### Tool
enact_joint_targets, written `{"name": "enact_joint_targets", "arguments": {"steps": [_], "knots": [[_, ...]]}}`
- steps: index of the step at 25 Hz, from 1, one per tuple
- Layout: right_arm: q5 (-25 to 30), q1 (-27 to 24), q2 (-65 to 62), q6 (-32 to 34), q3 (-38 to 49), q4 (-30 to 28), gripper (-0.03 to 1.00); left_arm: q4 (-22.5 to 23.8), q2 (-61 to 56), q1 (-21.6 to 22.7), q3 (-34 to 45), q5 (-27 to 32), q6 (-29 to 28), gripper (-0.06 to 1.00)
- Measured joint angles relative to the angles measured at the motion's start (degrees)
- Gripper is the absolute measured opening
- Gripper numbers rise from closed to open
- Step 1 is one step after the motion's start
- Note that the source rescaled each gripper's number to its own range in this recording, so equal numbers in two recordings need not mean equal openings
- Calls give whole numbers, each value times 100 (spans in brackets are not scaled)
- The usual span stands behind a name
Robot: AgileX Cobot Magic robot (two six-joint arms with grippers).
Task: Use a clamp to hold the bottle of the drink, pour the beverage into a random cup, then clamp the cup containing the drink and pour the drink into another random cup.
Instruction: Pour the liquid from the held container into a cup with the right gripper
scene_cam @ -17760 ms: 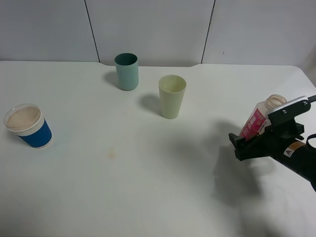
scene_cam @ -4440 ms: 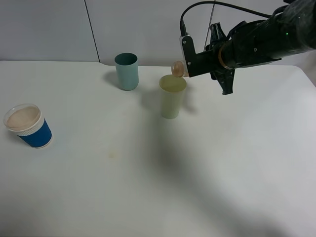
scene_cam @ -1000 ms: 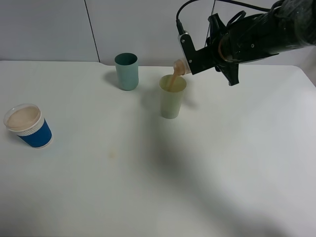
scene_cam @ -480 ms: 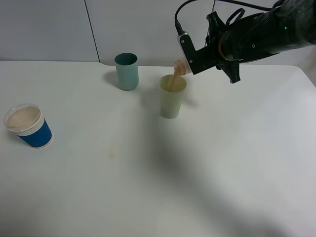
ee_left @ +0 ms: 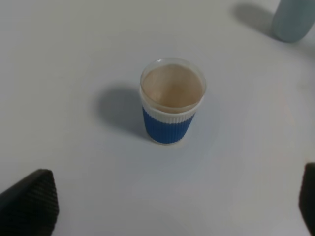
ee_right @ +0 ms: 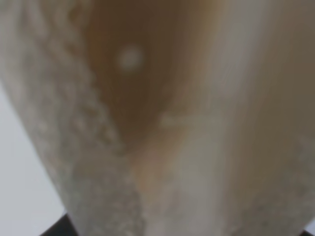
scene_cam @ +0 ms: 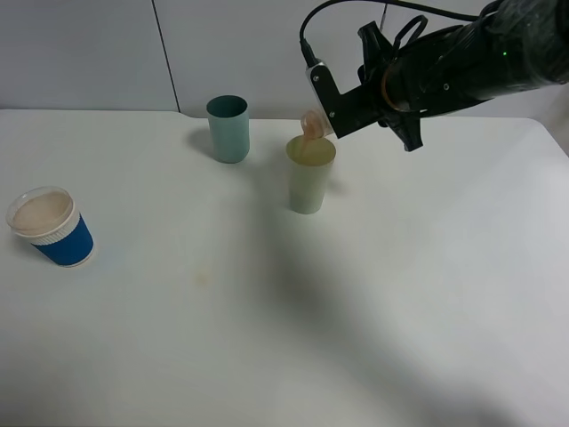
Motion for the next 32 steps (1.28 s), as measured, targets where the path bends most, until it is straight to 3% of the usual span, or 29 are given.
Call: {"name": "enact_joint_targets", "arguments": {"steps": [6,32], "knots": [[295,31,0,0,-6,-39,0,0,0,0,0,0,0,97],[423,101,0,-288,-17,-564,0,0,0,0,0,0,0,97]]}}
